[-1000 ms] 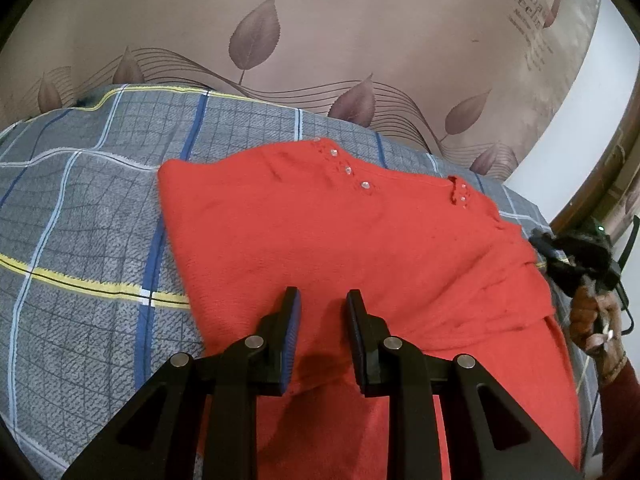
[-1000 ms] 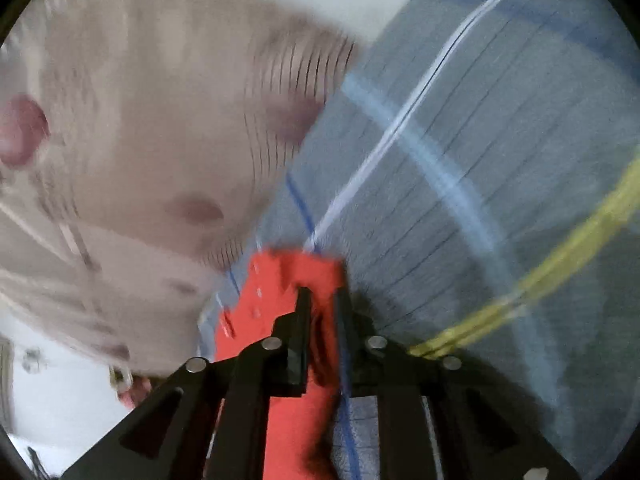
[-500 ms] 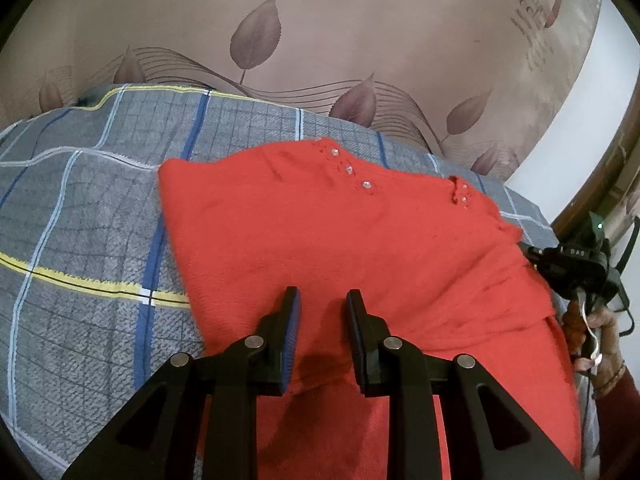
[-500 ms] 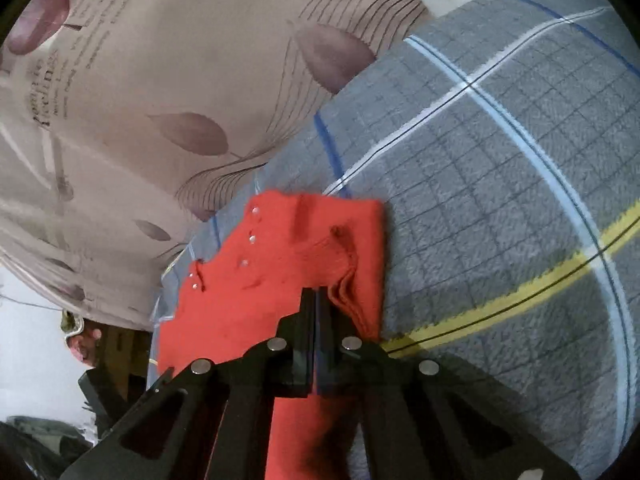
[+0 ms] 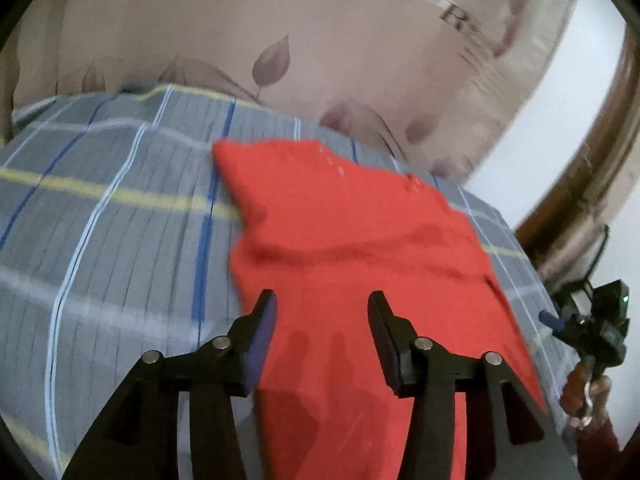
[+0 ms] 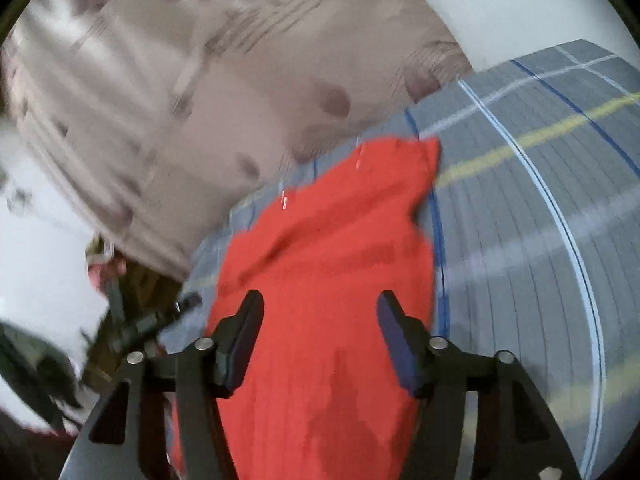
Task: Fold small clothes
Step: 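Open the right gripper and release the folded side onto the sweater, then grasp the sweater hem with both grippers side by side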
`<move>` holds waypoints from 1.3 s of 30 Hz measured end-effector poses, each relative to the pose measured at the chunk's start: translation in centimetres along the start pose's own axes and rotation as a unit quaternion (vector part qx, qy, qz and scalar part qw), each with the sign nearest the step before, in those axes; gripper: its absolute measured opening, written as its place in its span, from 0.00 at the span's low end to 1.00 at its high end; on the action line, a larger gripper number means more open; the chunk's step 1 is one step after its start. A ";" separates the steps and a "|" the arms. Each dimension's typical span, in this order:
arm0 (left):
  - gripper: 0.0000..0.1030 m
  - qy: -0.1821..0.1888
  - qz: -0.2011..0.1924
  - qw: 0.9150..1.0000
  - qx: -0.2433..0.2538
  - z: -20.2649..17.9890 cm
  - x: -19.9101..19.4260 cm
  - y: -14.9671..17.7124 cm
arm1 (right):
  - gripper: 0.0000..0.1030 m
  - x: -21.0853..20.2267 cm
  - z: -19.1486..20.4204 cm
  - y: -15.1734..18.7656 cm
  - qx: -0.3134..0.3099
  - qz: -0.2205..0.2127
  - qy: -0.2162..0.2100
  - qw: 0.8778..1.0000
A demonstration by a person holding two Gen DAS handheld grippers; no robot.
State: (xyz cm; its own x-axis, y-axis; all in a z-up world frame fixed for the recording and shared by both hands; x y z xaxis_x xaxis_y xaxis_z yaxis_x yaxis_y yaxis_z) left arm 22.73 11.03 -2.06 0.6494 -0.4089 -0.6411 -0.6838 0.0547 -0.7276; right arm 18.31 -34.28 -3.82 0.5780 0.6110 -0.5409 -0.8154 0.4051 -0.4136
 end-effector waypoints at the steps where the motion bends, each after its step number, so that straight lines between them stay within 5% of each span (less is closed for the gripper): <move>1: 0.49 0.006 0.004 1.000 -0.001 -0.4 -1.0 0.8 | 0.56 -1.1 -0.2 1.9 -0.009 0.001 0.018 1.000; 10: 0.50 0.063 0.012 0.997 -0.049 -1.7 -6.5 8.4 | 0.56 -3.6 -1.5 9.4 0.023 0.017 0.047 0.998; 19: 0.53 0.093 -0.007 0.995 0.033 -7.5 -6.8 6.9 | 0.56 -3.6 0.6 12.3 0.027 0.008 0.039 0.999; 22: 0.54 0.072 0.053 0.994 0.056 -8.6 -4.8 7.8 | 0.56 -3.9 1.7 13.0 0.012 0.005 0.042 0.999; 28: 0.54 0.067 0.095 0.993 0.022 -7.0 -7.8 12.6 | 0.63 -5.2 1.5 13.6 0.020 -0.005 0.044 0.999; 33: 0.54 0.015 0.087 0.996 -0.010 -4.7 -13.2 16.3 | 0.65 -6.2 0.1 13.6 0.055 -0.022 0.030 0.998; 39: 0.55 0.039 0.047 0.998 -0.032 -4.1 -13.8 14.7 | 0.66 -6.1 -0.8 13.6 0.078 -0.028 0.022 0.996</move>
State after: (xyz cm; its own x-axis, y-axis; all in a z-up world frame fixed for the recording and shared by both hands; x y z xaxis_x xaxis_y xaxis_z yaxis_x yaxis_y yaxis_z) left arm 2.35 13.78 -2.93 0.5560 -0.4738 -0.6829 -0.7619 0.0380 -0.6466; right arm 3.69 -33.04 -6.71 0.6213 0.5555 -0.5526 -0.7747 0.5413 -0.3268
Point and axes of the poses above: each gripper's, at about its wrist camera, not at the fingertips, and x roughly the way its jaws point, z to its left, y to its underside, the point moved 1 cm from there along x, roughly the way its jaws point, and after that the axes turned 13 degrees about x, right-handed, at the moved point
